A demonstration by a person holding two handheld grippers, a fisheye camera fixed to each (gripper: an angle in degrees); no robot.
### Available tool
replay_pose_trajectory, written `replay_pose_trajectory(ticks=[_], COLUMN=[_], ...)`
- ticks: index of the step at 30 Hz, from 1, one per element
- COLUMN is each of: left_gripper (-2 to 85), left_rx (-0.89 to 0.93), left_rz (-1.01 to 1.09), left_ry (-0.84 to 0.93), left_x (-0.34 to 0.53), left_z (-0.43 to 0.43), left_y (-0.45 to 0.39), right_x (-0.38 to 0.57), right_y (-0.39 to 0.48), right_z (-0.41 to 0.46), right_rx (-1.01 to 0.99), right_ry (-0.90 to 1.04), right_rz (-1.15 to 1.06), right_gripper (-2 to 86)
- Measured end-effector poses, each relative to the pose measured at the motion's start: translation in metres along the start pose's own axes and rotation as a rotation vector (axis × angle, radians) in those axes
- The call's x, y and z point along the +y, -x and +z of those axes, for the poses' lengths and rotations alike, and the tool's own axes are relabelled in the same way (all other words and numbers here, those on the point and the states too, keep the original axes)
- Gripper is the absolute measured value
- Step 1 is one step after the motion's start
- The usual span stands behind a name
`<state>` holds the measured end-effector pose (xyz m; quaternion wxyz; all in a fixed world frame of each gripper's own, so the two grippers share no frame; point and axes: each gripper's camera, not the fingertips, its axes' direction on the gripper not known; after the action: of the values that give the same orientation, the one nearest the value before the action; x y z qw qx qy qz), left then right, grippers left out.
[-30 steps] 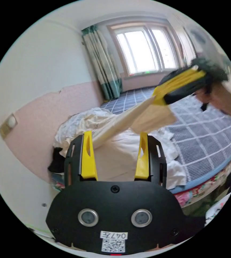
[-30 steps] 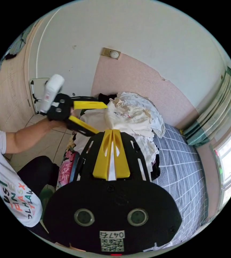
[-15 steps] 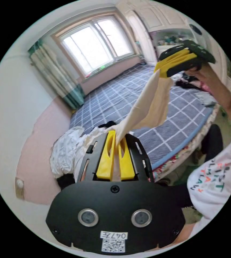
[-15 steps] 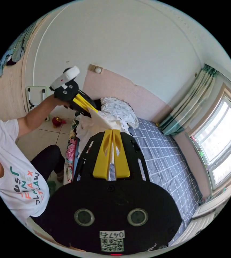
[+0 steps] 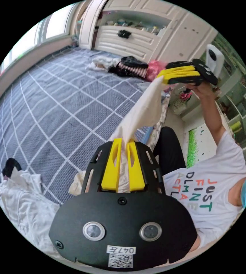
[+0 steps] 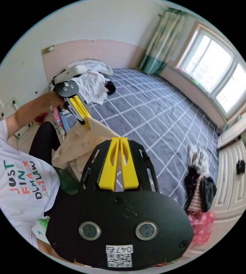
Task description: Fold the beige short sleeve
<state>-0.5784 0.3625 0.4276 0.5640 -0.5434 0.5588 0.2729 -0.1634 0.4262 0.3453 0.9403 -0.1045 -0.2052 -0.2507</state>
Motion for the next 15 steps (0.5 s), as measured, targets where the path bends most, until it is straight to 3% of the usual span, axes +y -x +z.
replay_pose_trajectory(ticks=[5, 11, 15], left_gripper=[15.9, 16.3, 14.1], left_rx=[0.025, -0.185, -0.221], left_rz=[-0.071, 0.036, 0.005], left_ry=[0.065, 0.150, 0.147], left_x=[-0.010, 0.022, 0.031], left_z=[0.049, 0.084, 0.104], left_y=[0.023, -0.053, -0.072], right_x=[0.103, 0.186, 0.216], right_y=[-0.058, -0.106, -0.113], right_z=[0.038, 0.060, 0.055], right_rx=[0.077, 0.092, 0.148], right_ry=[0.147, 0.131, 0.062], right_rz=[0.195, 0.360, 0.424], right_gripper=[-0.5, 0.0, 2.9])
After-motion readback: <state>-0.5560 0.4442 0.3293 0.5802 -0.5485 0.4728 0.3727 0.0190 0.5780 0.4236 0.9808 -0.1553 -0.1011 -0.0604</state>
